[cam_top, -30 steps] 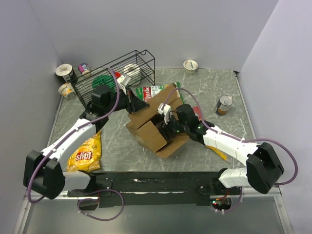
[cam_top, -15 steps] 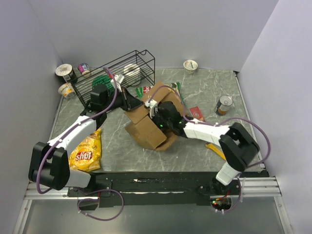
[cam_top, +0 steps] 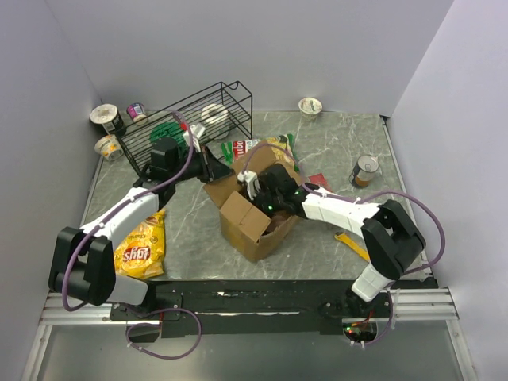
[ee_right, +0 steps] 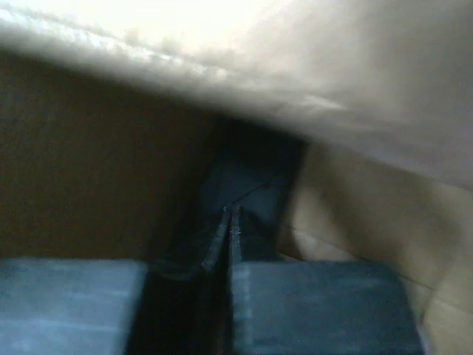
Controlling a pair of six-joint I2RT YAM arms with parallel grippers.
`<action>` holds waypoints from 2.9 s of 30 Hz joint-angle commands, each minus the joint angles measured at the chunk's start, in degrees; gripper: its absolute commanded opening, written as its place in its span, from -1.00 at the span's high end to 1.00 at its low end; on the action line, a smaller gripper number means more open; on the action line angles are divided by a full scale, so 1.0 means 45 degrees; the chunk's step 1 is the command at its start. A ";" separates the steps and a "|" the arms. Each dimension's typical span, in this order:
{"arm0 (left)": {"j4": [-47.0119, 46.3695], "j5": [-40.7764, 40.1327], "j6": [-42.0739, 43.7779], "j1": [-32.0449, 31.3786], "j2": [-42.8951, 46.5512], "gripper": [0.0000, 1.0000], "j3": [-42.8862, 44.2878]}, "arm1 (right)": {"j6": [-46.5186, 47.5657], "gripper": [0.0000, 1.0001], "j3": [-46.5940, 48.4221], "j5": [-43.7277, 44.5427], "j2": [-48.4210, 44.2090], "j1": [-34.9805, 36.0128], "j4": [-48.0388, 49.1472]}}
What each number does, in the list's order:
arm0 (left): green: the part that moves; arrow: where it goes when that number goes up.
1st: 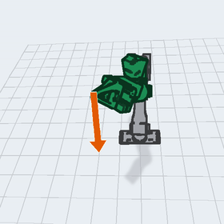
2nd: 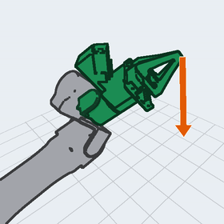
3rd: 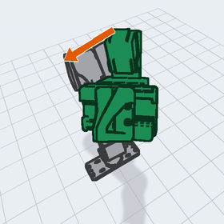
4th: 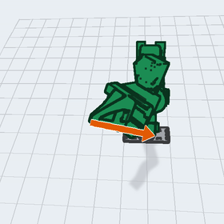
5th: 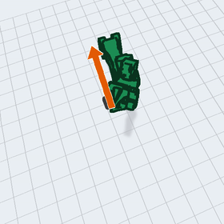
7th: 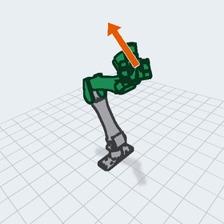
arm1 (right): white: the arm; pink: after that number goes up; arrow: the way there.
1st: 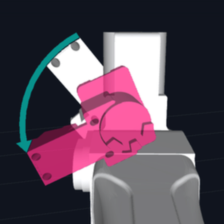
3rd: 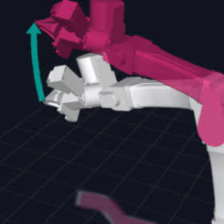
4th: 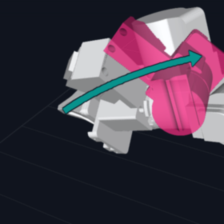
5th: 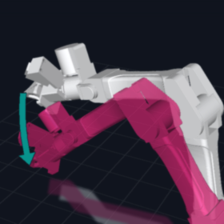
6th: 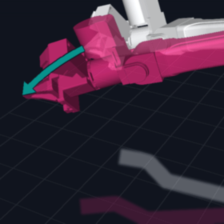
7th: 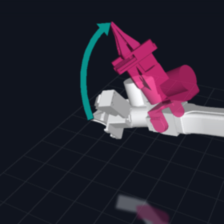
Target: Unpack the express box
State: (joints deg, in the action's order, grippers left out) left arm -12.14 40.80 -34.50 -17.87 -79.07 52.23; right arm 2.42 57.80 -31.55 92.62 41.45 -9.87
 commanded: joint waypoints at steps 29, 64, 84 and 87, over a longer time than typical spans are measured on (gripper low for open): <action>-0.0953 0.0661 0.0363 -0.0306 0.0422 0.98 0.1657 | 0.1888 -0.61 0.1375 0.1115 -0.1464 -0.0637 -0.3531; -0.1091 0.0268 0.0634 -0.0170 0.0305 0.98 0.1420 | 0.4385 1.00 0.3932 -0.0292 -0.3490 -0.1593 -0.4763; 0.1056 0.0250 0.2608 -0.0189 -0.0398 0.98 0.2573 | 0.3254 1.00 0.3760 0.1264 -0.7903 -0.8444 -0.6365; 0.1447 0.0387 0.2881 -0.0189 -0.0495 0.98 0.2846 | 0.2862 1.00 0.2237 0.2706 -0.7966 -0.8723 -0.5758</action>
State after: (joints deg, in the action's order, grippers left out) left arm -8.43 40.66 -24.60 -18.46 -80.66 62.06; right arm 18.35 73.76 -26.87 57.47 4.12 -38.35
